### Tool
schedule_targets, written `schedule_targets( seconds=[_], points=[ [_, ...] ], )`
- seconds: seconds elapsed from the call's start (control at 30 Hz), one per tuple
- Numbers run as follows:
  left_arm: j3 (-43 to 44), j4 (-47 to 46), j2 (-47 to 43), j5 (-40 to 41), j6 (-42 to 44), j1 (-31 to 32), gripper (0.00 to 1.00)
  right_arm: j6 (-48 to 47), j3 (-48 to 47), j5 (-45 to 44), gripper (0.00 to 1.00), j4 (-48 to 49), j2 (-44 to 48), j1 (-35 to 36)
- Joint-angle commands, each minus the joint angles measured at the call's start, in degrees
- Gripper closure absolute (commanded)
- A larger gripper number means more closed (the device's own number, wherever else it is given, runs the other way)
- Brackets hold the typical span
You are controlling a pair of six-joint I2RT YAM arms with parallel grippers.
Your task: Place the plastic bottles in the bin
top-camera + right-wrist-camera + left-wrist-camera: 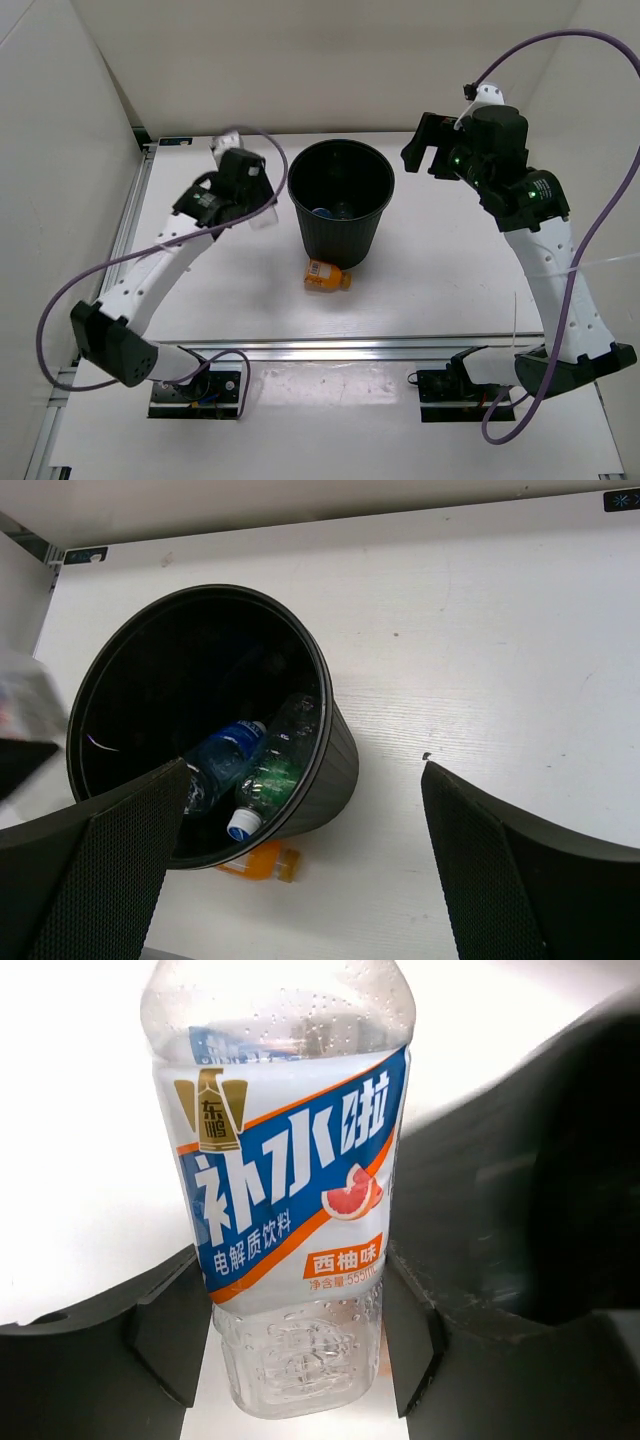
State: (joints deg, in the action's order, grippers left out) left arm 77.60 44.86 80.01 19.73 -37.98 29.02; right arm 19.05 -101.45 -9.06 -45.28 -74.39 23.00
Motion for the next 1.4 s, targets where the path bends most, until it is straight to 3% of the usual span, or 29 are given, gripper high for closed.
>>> schedule_targets(
  seconds=[0.0, 0.07, 0.17, 0.27, 0.4, 0.47, 0.53, 0.57, 0.7, 0.73, 0.77, 0.87, 1.03, 1.17, 1.27, 1.37],
  points=[
    [12.10, 1.90, -4.69, 12.68, 4.12, 3.31, 0.61, 0.63, -0.06, -0.61, 0.00, 1.24, -0.31, 0.02],
    [22.73, 1.90, -1.63, 12.71, 7.28, 4.90, 0.61, 1.51, -0.06, 0.88, 0.00, 1.24, -0.84, 0.02],
    [35.28, 1.90, 5.21, 6.41, 12.13, 7.01, 0.60, 2.74, -0.59, 1.41, 0.00, 1.24, -1.99, 0.02],
    [41.03, 1.90, 11.55, -0.82, 13.28, 9.03, 0.59, 2.75, -1.21, 1.94, 0.00, 0.72, -2.69, 0.02],
    [40.00, 1.90, 15.00, -4.61, 13.81, 13.43, 0.57, 3.36, -1.73, 0.45, 0.00, 0.11, -2.69, -0.50],
    [37.11, 1.90, 15.00, -1.64, 13.81, 14.75, 0.33, 3.97, -1.73, 0.45, 0.00, -0.60, -2.08, -1.72],
    [33.76, 2.42, 13.16, -0.48, 13.81, 14.75, 0.16, 4.68, -0.34, 2.54, 0.00, -1.74, -1.38, -3.39],
    [33.75, 2.42, 12.55, 1.00, 13.81, 14.75, 0.00, 5.29, 0.19, 2.56, 0.00, -1.74, -0.50, -3.93],
    [34.36, 2.95, 7.73, 6.45, 14.42, 13.00, 0.00, 8.97, 3.62, 3.87, 0.00, -3.58, 2.49, -6.74],
    [33.85, 2.95, 6.40, 8.64, 13.12, 13.00, 0.00, 13.86, 5.02, 5.35, 0.00, -4.55, 4.24, -9.18],
    [33.06, 2.95, 4.91, 14.23, 12.06, 12.21, 0.00, 17.30, 9.12, 6.33, 0.00, -5.08, 5.30, -10.68],
    [27.79, 2.95, -1.59, 20.16, 8.54, 10.02, 0.00, 27.94, 19.41, 18.25, 0.00, -3.95, 10.66, -18.59],
    [18.30, 4.87, -9.41, 20.18, 6.61, 8.51, 0.00, 52.11, 50.52, 41.29, 0.00, 6.50, 18.13, -27.04],
    [12.94, 9.35, -13.38, 19.57, 0.29, 7.38, 0.00, 66.88, 67.20, 47.72, 0.00, 19.03, 22.18, -27.57],
    [9.59, 11.38, -15.84, 17.99, -2.79, 7.37, 0.00, 76.53, 73.48, 48.78, 0.00, 26.71, 23.41, -26.96],
    [6.78, 13.32, -17.60, 17.28, -4.73, 7.37, 0.00, 81.04, 77.27, 48.79, 0.01, 28.48, 21.75, -23.72]
  ],
)
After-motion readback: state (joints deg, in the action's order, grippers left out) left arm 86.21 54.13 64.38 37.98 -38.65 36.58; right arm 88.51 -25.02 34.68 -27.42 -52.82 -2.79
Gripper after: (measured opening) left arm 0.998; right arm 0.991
